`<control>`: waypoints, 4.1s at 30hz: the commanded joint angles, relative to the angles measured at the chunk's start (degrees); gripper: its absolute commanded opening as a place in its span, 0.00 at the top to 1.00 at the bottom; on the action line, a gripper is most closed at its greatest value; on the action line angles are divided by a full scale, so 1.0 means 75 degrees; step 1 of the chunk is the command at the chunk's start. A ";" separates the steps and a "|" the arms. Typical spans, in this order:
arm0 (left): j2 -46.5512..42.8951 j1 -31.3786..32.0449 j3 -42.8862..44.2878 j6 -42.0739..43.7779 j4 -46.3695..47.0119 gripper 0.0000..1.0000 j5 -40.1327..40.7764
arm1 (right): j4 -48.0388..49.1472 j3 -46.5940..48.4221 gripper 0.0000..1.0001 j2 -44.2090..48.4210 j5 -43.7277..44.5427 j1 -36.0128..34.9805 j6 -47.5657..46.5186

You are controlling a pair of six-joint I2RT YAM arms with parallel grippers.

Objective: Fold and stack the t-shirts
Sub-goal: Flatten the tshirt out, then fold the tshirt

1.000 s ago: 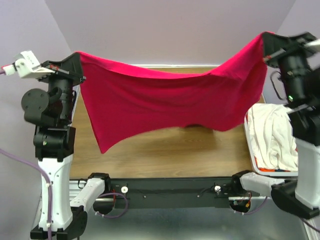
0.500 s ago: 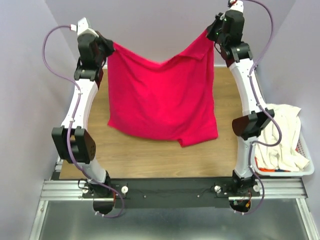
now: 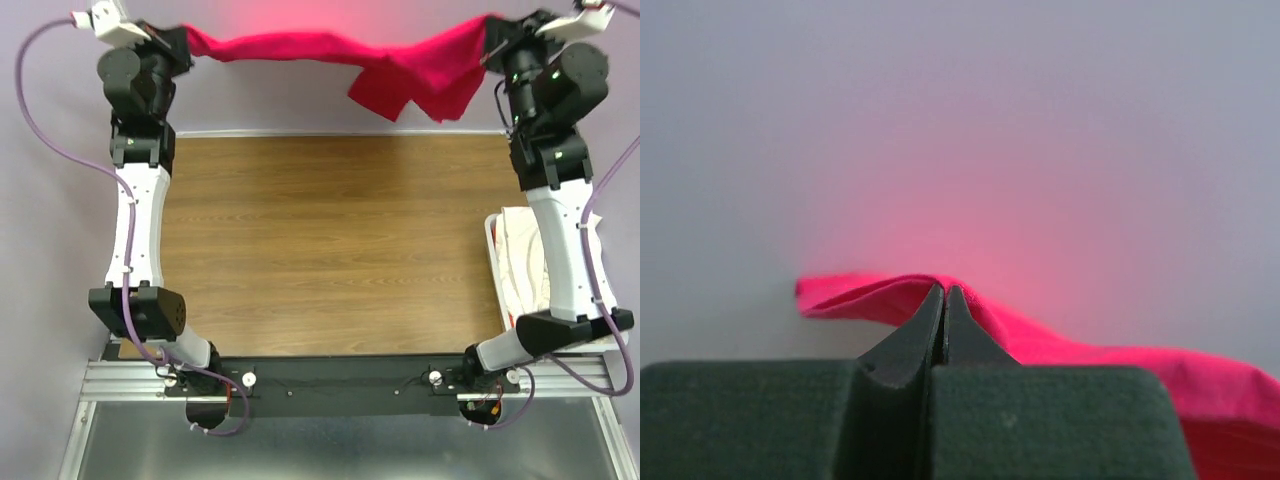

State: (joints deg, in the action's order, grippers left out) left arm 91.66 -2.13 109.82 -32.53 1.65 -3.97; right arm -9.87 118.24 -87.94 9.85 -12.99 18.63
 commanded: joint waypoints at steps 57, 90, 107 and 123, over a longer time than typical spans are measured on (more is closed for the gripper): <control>-0.0280 -0.0079 -0.7717 -0.1416 -0.0665 0.96 0.0588 | -0.1391 -0.8605 0.93 0.1063 0.0211 0.0057 0.2977; 0.0494 -0.0431 -0.6897 -0.1428 -0.0408 0.96 -0.0326 | -0.1227 -0.7878 0.96 0.0476 -0.0317 0.0959 0.2625; 0.1232 -0.0454 -0.6112 -0.1393 -0.0396 0.97 -0.0655 | -0.1122 -0.7737 0.96 0.0171 -0.0539 0.1252 0.2555; 0.1864 -0.0454 -0.5655 -0.1369 -0.0290 0.96 -0.0877 | -0.0841 -0.7773 0.96 -0.0298 -0.0727 0.1416 0.2496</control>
State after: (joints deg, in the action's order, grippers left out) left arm 103.96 -4.93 65.19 -43.33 -1.74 -9.08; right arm -17.87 58.78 -88.71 5.23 -3.25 38.44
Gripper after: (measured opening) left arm 0.040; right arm 0.041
